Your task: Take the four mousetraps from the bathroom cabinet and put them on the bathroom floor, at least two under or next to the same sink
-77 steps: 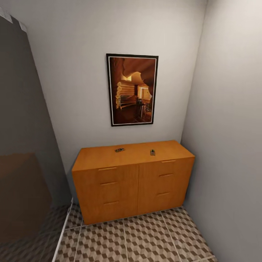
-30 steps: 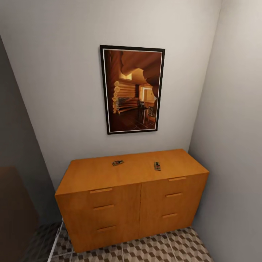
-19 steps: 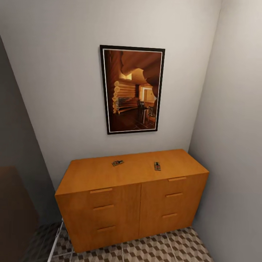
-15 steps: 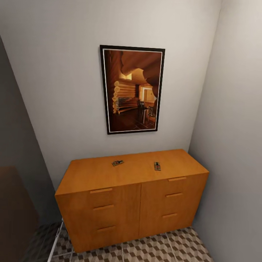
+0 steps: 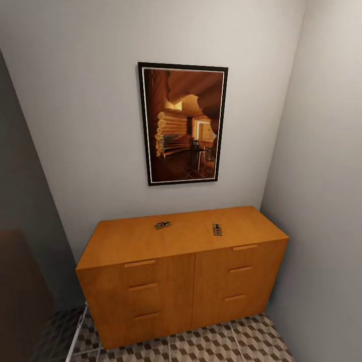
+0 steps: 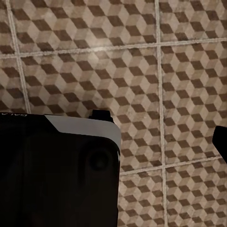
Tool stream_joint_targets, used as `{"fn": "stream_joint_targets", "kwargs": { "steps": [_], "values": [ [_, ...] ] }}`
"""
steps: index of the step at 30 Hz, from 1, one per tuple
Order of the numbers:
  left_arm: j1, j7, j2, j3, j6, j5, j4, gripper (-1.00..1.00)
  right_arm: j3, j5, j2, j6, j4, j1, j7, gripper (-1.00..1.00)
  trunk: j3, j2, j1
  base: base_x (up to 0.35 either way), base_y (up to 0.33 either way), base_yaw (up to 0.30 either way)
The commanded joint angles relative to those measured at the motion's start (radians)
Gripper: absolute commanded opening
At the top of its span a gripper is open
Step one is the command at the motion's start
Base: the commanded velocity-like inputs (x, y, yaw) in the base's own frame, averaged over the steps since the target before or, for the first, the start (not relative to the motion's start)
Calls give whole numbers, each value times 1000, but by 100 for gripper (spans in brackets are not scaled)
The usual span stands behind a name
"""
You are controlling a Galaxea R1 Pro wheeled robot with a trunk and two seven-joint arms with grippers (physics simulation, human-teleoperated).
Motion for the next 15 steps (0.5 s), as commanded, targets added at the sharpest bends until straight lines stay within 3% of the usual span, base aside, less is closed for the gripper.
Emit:
{"fn": "stream_joint_targets", "kwargs": {
  "steps": [1,15],
  "values": [
    [-1,0,0,-8,-4,9,1,100,6,6,1,-3,3,-2,-5,100,-2,-1,0,0,0,0],
    [-1,0,-1,-10,-4,11,2,100,6,5,3,0,3,-2,-5,100,-2,-1,0,0,0,0]
  ]
}}
